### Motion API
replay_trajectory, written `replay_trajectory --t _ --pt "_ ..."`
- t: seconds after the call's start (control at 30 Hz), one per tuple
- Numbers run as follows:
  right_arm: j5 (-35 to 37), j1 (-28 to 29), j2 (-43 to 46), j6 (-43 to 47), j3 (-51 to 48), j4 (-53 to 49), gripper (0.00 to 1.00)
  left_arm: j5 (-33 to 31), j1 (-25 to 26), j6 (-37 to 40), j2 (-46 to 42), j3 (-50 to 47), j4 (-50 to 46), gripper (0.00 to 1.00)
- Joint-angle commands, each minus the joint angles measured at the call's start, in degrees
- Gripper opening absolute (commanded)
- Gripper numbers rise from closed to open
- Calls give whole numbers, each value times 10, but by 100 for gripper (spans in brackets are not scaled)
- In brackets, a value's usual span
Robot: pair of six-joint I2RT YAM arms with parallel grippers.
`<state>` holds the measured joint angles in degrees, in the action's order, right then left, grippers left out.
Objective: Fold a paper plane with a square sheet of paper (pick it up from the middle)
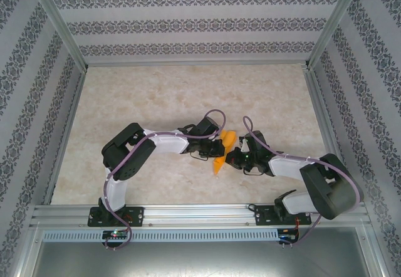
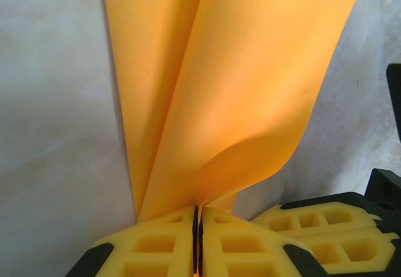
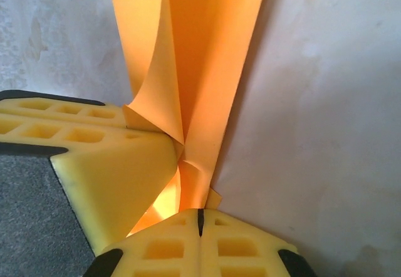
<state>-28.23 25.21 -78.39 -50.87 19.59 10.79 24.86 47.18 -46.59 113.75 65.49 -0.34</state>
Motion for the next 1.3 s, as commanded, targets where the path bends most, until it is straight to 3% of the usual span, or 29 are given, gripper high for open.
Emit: replay_trajectory --t 0.0,0.37,0.77,1.07,1.17,1.27 --pt "13 -5 -19 10 -3 -17 2 1 3 -6 0 15 17 13" --pt "1 -15 -30 17 15 -18 2 -36 2 38 -65 35 -41 37" --pt "-13 -15 3 8 22 -27 3 -126 2 124 -118 42 -188 49" --pt "-23 -14 32 1 19 -28 8 -78 -1 81 -131 -40 -106 50" --pt "-18 -13 66 2 25 -58 17 -64 -2 62 -132 -67 -64 47" --pt "-15 -11 90 3 36 -84 27 -46 -5 49 -125 -77 -30 37"
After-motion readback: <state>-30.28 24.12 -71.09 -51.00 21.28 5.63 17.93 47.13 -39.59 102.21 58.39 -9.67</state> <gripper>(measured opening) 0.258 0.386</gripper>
